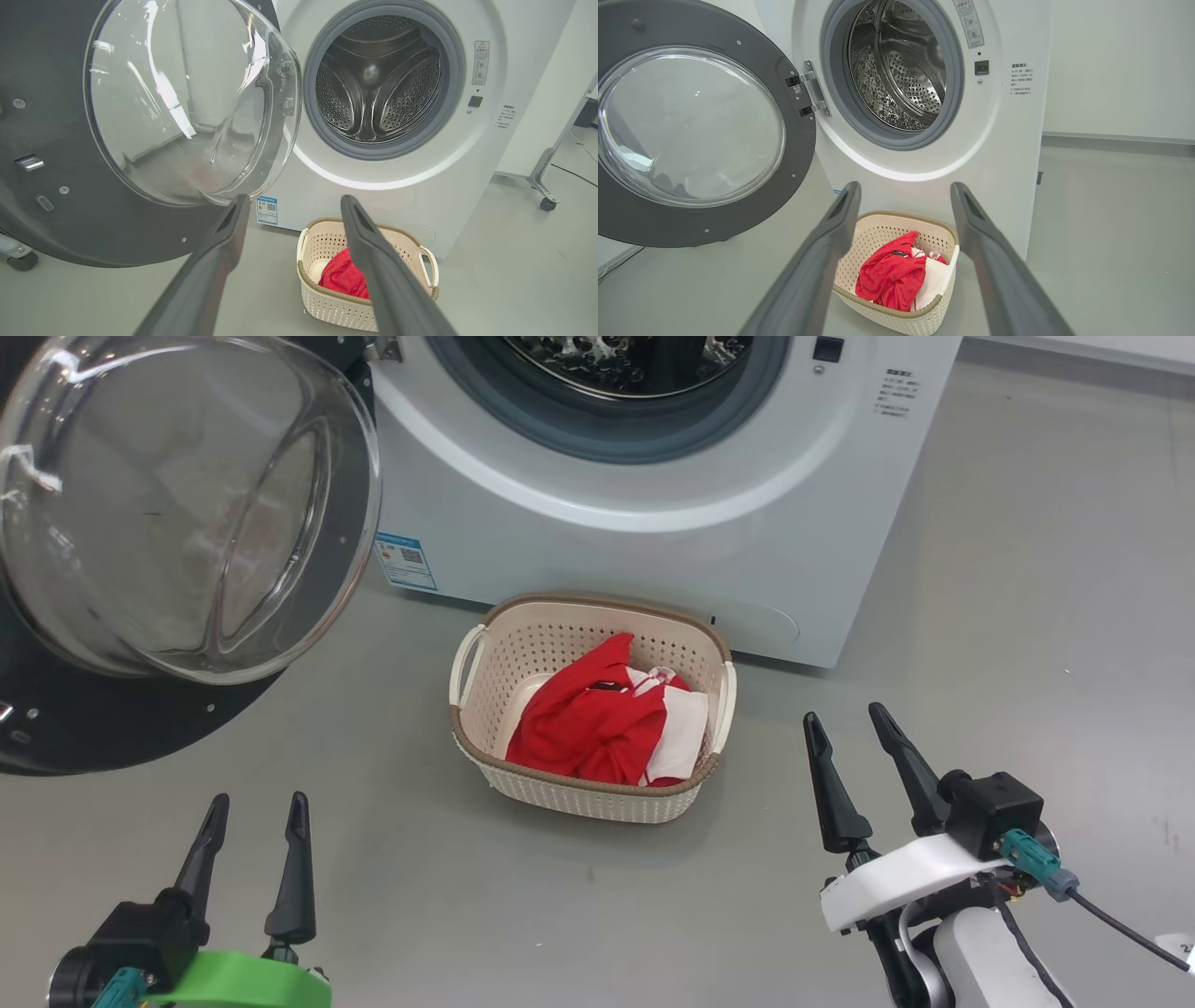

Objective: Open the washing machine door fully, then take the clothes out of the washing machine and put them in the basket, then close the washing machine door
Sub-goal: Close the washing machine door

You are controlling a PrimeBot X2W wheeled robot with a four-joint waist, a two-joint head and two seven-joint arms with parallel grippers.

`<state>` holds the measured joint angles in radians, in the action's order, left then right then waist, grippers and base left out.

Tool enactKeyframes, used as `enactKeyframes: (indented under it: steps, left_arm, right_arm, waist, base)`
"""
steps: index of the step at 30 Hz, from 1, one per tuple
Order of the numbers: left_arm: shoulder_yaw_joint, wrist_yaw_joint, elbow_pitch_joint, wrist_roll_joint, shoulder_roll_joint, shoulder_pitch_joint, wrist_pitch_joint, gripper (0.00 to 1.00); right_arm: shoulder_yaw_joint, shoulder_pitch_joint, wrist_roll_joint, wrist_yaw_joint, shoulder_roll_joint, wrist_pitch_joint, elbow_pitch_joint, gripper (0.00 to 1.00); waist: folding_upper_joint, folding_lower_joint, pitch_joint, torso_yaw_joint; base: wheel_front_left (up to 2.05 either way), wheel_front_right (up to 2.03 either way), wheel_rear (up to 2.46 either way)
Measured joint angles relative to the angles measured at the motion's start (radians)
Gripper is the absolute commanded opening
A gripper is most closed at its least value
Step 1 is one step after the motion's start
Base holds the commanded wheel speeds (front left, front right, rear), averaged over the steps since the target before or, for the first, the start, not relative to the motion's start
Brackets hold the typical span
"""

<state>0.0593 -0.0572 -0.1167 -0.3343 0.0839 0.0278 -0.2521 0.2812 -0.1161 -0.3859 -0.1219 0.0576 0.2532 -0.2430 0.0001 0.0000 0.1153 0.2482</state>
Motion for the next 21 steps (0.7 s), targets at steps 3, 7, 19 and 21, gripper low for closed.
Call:
enactKeyframes:
  steps: [3, 7, 19, 21]
  left_arm:
    - [-0.005, 0.003, 0.004, 0.0, -0.002, 0.011, 0.0, 1.0]
    - [-0.014, 0.008, 0.01, 0.0, -0.003, 0.016, 0.0, 1.0]
    - [-0.026, 0.009, 0.015, 0.0, -0.004, 0.026, 0.0, 1.0]
    - [-0.034, 0.01, 0.022, 0.0, -0.004, 0.04, 0.0, 1.0]
  right_arm:
    - [0.016, -0.008, -0.001, 0.0, 0.001, 0.0, -0.004, 1.0]
    - [0.025, -0.018, -0.001, 0.0, 0.001, 0.0, -0.008, 1.0]
    - [0.045, -0.024, -0.03, 0.0, 0.002, 0.0, -0.017, 1.0]
    - [0.056, -0.025, -0.035, 0.0, 0.002, 0.0, -0.022, 1.0]
  waist:
    - [0.0, 0.0, 0.0, 0.034]
    - [0.0, 0.0, -0.002, 0.081]
    - [-0.0001, 0.0, -0.023, 0.226]
    - [-0.0001, 0.0, -0.029, 0.242]
  base:
    - [0.0, 0.0, 0.0]
    - [0.0, 0.0, 0.0]
    - [0.0, 0.0, 0.0]
    - [0.0, 0.0, 0.0]
